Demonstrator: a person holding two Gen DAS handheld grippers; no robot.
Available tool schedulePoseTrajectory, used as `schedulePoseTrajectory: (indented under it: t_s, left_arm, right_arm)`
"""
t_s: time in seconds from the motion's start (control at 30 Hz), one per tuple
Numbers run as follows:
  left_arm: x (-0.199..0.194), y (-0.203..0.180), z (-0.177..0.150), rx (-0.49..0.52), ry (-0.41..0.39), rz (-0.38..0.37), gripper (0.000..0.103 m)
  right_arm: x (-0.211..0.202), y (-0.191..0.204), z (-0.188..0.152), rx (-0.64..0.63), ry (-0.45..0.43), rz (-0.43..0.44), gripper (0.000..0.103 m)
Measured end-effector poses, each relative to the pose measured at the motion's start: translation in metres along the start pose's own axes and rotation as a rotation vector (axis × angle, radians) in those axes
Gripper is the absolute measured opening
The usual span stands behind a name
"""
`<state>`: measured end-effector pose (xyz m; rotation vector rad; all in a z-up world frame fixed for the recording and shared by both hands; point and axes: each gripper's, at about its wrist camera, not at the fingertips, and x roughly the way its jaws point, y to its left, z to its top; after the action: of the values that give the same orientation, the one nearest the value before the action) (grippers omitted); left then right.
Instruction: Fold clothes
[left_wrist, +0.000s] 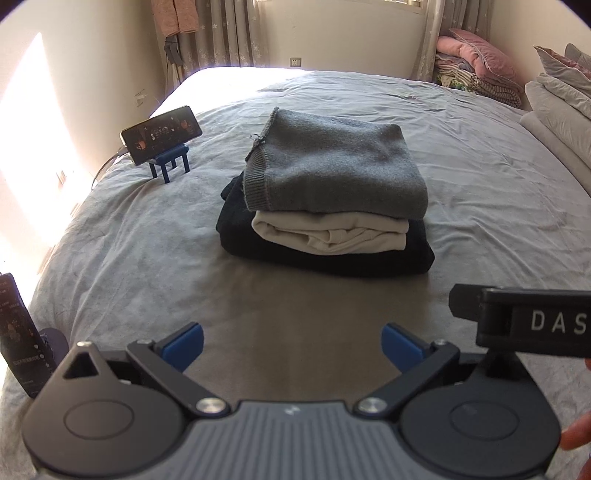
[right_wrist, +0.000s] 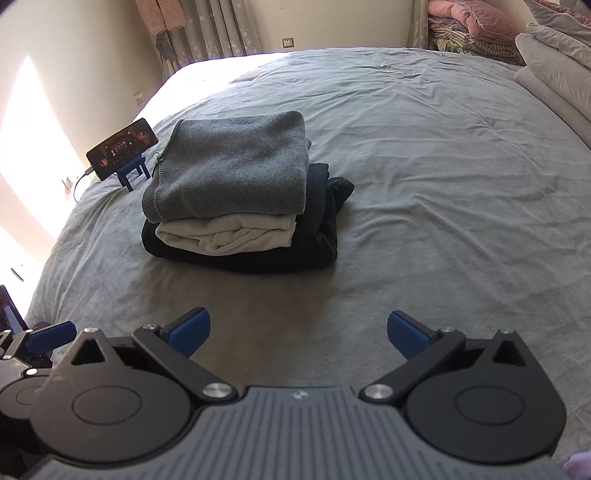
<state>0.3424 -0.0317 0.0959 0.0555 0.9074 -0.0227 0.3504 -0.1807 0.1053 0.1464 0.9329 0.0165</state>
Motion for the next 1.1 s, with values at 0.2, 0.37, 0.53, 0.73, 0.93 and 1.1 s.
schedulePoseTrajectory:
  t_s: [0.2,0.37,0.53,0.73,0.93,1.1]
  left_arm:
    - [-0.006,0.002,-0.009,-0.009,0.015,-0.001,0.103]
    - [-0.014,0.004,-0.018,-0.018,0.017,0.0,0.103]
    - [-0.027,0.005,-0.025,-0.018,0.005,0.0,0.103]
    - [-0.046,0.006,-0.036,-0.015,-0.027,-0.002,0.103]
    - [-0.06,0.006,-0.049,-0.013,-0.115,-0.003,0.103]
    - [-0.053,0.006,-0.073,-0.069,-0.213,-0.019,0.103]
  right_arm:
    - [-0.006,0.001,-0.011,-0.018,0.016,-0.09,0.103]
    - [-0.017,0.002,-0.02,-0.027,0.01,-0.095,0.103]
    - [-0.032,0.005,-0.027,-0.037,0.0,-0.092,0.103]
    - [-0.049,0.008,-0.037,-0.045,-0.016,-0.088,0.103]
    - [-0.066,0.012,-0.054,-0.081,-0.135,-0.108,0.103]
    - [-0.064,0.004,-0.081,-0.062,-0.303,-0.082,0.103]
